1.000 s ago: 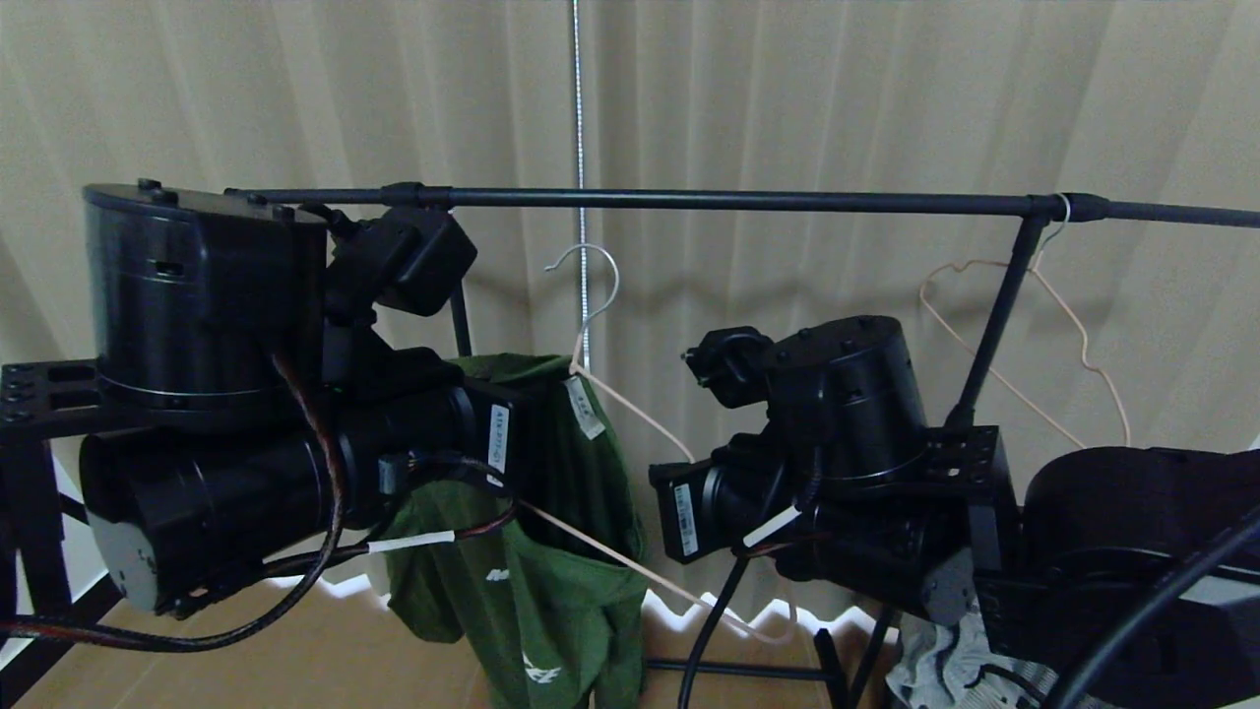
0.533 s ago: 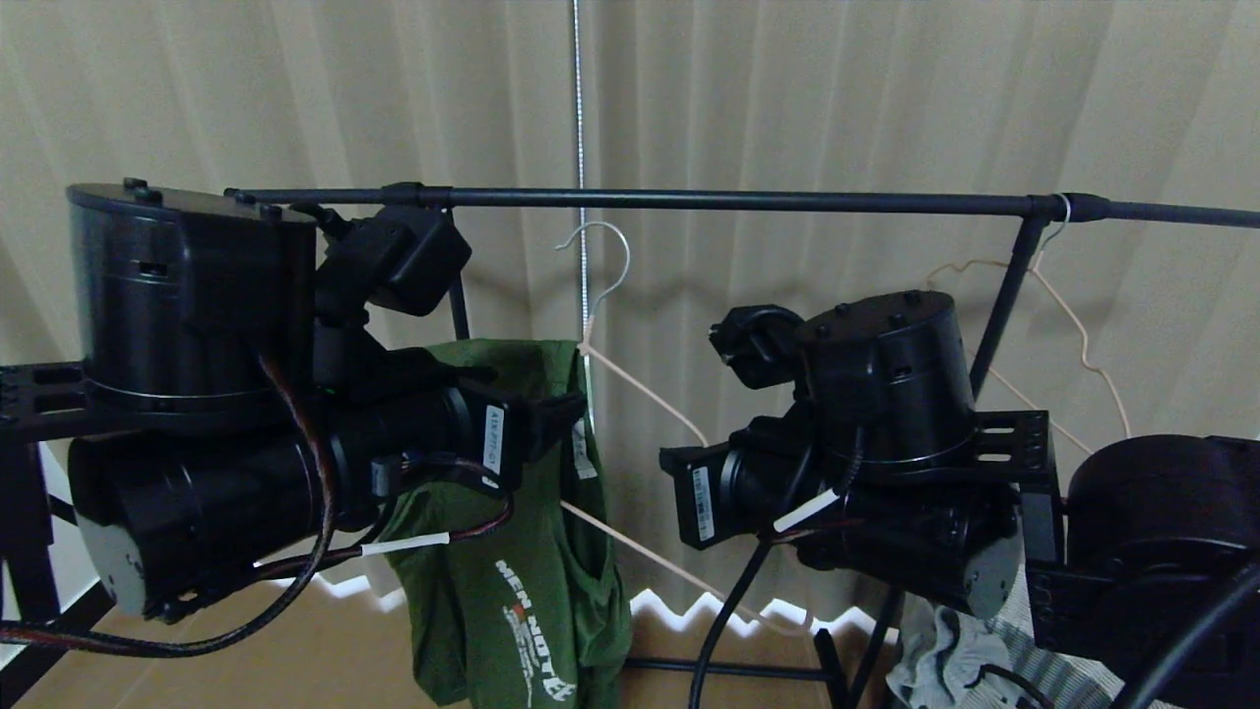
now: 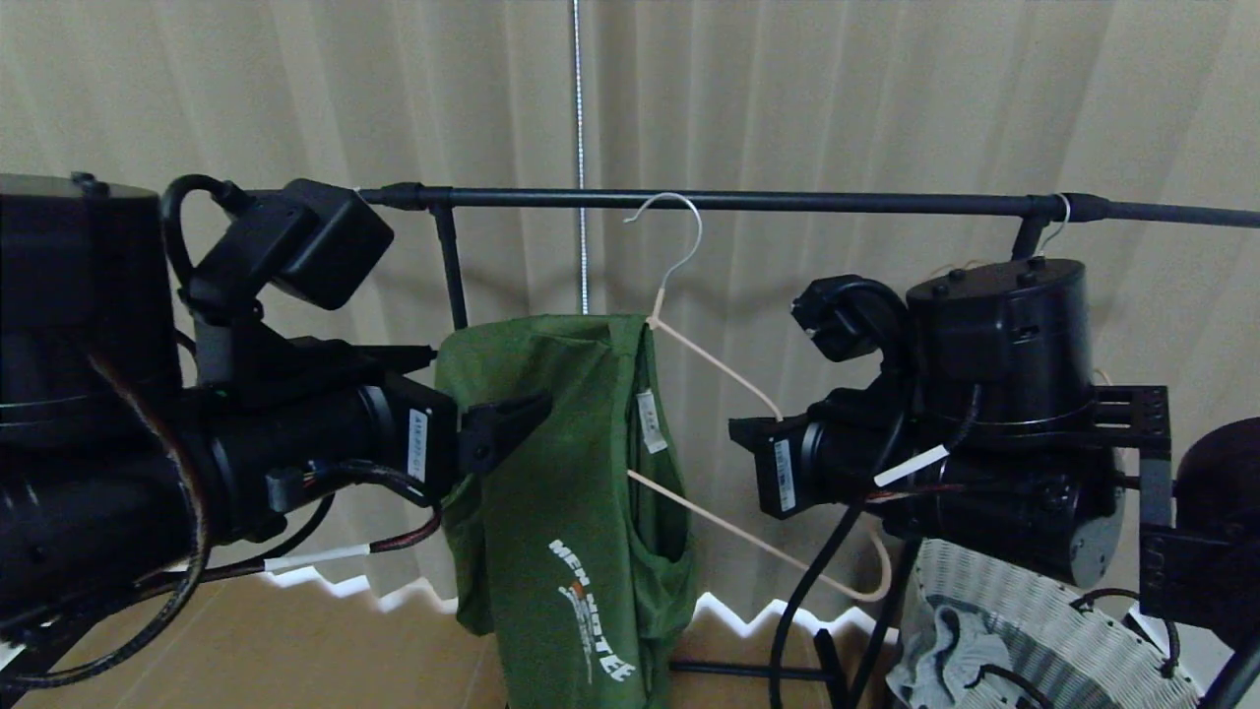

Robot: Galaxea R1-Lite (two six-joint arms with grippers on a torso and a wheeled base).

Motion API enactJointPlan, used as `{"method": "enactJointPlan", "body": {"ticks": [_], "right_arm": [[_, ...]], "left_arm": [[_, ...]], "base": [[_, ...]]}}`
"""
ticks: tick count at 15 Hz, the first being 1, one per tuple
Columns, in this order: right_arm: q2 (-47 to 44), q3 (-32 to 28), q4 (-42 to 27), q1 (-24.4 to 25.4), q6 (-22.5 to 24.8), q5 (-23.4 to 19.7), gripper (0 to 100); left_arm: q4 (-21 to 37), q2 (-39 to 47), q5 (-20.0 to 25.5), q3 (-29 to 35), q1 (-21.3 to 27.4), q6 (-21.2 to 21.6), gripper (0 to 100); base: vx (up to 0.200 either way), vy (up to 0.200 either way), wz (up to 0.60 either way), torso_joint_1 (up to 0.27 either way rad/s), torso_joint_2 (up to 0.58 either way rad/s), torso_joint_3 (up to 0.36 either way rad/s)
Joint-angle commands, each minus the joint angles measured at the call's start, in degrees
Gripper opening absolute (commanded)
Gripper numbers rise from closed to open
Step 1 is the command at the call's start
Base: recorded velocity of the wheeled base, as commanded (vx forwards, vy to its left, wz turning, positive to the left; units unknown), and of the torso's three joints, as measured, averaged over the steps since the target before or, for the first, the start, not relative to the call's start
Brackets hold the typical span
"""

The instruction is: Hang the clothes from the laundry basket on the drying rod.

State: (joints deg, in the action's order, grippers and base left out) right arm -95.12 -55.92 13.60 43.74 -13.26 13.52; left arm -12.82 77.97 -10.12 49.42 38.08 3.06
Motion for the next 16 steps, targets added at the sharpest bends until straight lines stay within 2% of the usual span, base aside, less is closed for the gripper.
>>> {"method": "enactJointPlan", "body": {"ticks": [1,4,5,9,11,12,15,16], "right_arm": [[3.28,1.78,0.02,-3.13,2.72,-1.65,0],[5.12,4.50,0.02,-7.18,8.17,-7.54,0],[5.21,5.21,0.28,-7.53,9.22,-7.98,0],[3.37,6.88,7.05,-7.62,11.95,-8.07,0],[3.01,6.88,7.66,-7.62,12.12,-8.07,0],[3.19,6.79,7.66,-7.62,12.21,-8.07,0],[3.54,7.05,7.84,-7.44,15.64,-8.51,0],[3.45,7.05,7.84,-7.44,15.55,-8.60,0]], "left_arm": [[0.08,-3.62,1.42,-0.73,-1.87,2.39,100],[-0.01,-4.76,1.59,-0.55,-5.04,8.28,100],[-0.10,-4.85,1.59,-0.64,-5.56,9.60,100],[-2.12,-6.08,1.86,-1.52,-5.48,10.12,100],[-2.12,-6.34,1.86,-1.52,-5.65,11.18,100],[-1.94,-6.52,1.86,-1.52,-5.74,12.15,100],[-2.12,-6.25,1.94,-0.91,-5.74,19.44,100],[-2.12,-6.25,1.94,-0.91,-5.74,19.70,100]], "base": [[0.000,0.000,0.00,0.000,0.00,0.000],[0.000,0.000,0.00,0.000,0.00,0.000],[0.000,0.000,0.00,0.000,0.00,0.000],[0.000,0.000,0.00,0.000,0.00,0.000],[0.000,0.000,0.00,0.000,0.00,0.000],[0.000,0.000,0.00,0.000,0.00,0.000],[0.000,0.000,0.00,0.000,0.00,0.000],[0.000,0.000,0.00,0.000,0.00,0.000]]}}
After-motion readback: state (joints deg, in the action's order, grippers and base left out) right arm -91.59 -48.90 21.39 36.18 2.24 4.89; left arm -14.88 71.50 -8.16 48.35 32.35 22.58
